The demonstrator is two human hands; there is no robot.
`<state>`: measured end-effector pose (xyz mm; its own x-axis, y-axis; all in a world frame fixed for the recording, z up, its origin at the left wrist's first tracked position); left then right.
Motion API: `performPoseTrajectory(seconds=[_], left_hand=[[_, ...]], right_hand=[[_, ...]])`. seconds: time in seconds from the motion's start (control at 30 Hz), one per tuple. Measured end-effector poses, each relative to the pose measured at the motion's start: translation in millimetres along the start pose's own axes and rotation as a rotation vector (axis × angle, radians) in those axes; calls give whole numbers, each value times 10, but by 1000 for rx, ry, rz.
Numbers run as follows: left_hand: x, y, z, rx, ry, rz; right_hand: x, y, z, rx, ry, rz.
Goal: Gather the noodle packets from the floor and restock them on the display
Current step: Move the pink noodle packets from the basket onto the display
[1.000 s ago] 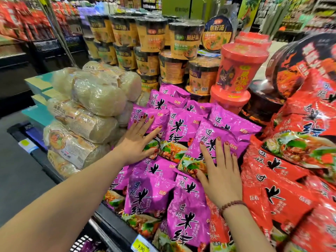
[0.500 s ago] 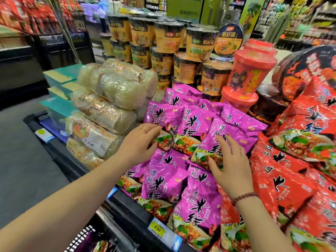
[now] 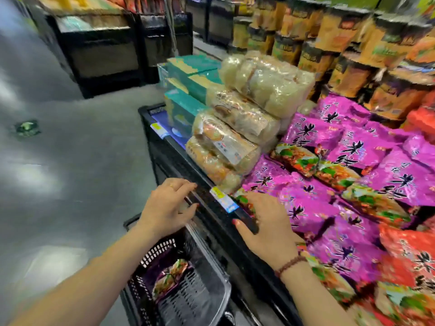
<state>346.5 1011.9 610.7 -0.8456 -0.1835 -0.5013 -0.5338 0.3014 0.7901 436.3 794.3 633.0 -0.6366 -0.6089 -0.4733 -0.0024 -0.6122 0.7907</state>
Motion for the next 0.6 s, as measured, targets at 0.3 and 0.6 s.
performPoseTrajectory(seconds=[0.3, 0.6], left_hand=[[1260, 103, 1122, -96, 483, 209], [2145, -504, 1603, -65, 940, 178]], right_hand=[[-18, -1435, 534, 70, 112, 451], [28, -2893, 290, 92, 207, 842]])
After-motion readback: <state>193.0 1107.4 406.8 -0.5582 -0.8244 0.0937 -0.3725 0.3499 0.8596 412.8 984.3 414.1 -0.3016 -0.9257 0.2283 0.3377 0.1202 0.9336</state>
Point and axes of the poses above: each hand's wrist, its own x-axis away from the middle knuckle, its own y-axis out of the back of the hand, z = x × y, the point moved 4 cm from there along -x, towards the middle knuckle, and after that the axes turned 6 degrees about -z, right-handed, at the moved point
